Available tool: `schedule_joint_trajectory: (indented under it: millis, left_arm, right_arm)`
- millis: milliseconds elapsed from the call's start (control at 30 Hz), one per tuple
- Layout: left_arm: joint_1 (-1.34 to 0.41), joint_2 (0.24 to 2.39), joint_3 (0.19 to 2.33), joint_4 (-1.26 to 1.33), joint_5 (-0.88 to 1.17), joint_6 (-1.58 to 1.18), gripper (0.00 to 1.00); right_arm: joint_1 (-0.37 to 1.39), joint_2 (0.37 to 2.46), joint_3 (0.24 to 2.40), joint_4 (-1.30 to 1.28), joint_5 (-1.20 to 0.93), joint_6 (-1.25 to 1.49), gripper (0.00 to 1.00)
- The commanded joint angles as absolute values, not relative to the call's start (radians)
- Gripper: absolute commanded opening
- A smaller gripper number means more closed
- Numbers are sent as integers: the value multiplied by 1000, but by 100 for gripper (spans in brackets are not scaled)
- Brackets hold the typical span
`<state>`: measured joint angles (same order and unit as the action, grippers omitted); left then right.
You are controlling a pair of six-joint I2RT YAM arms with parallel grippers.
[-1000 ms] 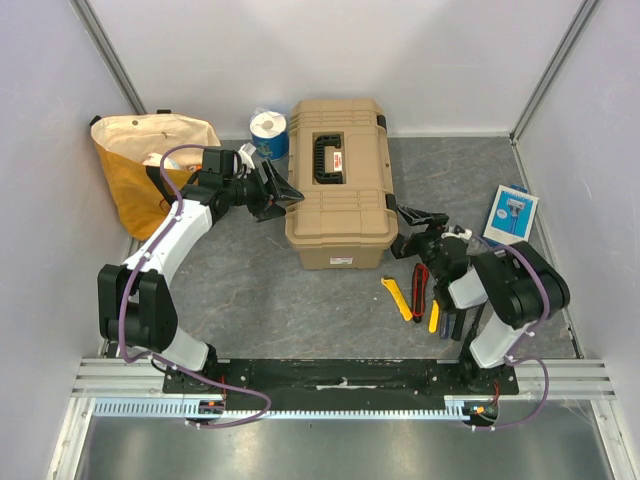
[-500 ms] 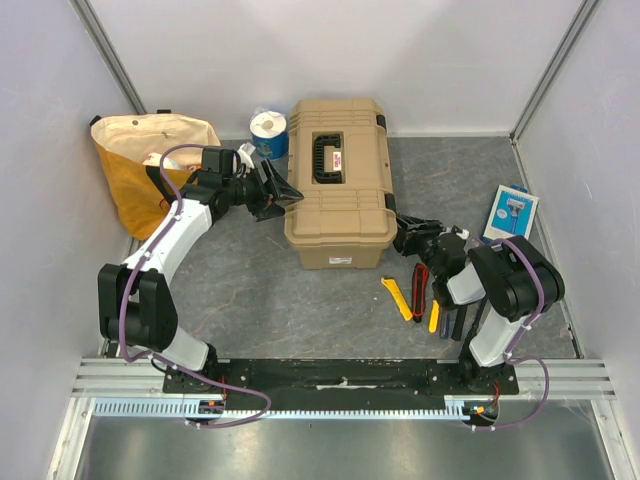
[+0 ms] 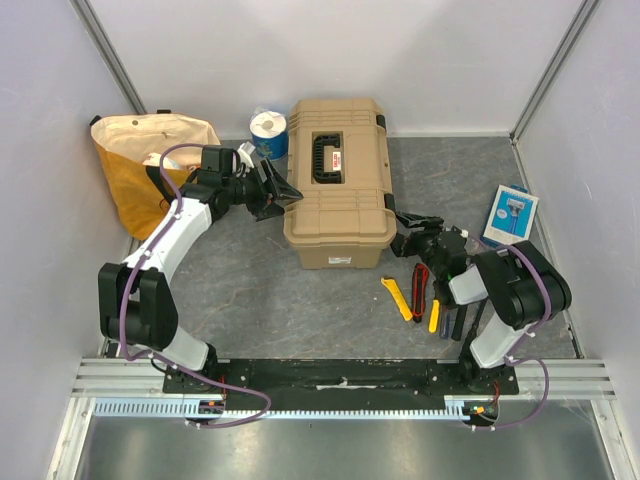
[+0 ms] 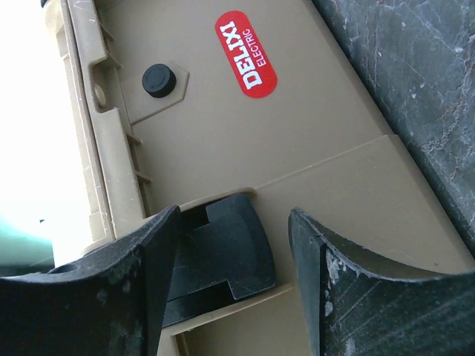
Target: Pack the tool kit
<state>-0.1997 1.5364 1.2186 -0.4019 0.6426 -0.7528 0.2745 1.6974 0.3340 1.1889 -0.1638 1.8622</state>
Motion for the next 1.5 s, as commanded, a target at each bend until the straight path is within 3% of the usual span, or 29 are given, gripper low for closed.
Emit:
schedule_joint_trajectory:
  millis: [0,300,733,1133,1467]
  left_arm:
    - [-222,1583,1244,-406,621,-727,77]
    - [-235,1601,1258,-416,601,-721,77]
    - [-235,1608,1316,-482,522,-643,77]
    - [-213,1641,1428,-537,462,-592,77]
    - [-187,1628,1468,-561,446,-561,77]
  right_arm:
    - [311,1598,405,1758,-360,1876,66]
    - [311,1560,423,1759,-364,1867,43]
    - [313,1557,463,1700,-436,1787,38]
    - [405,1529,557,1405,-495,1637,40]
    - [400,1534,542,1256,-512,1542,59]
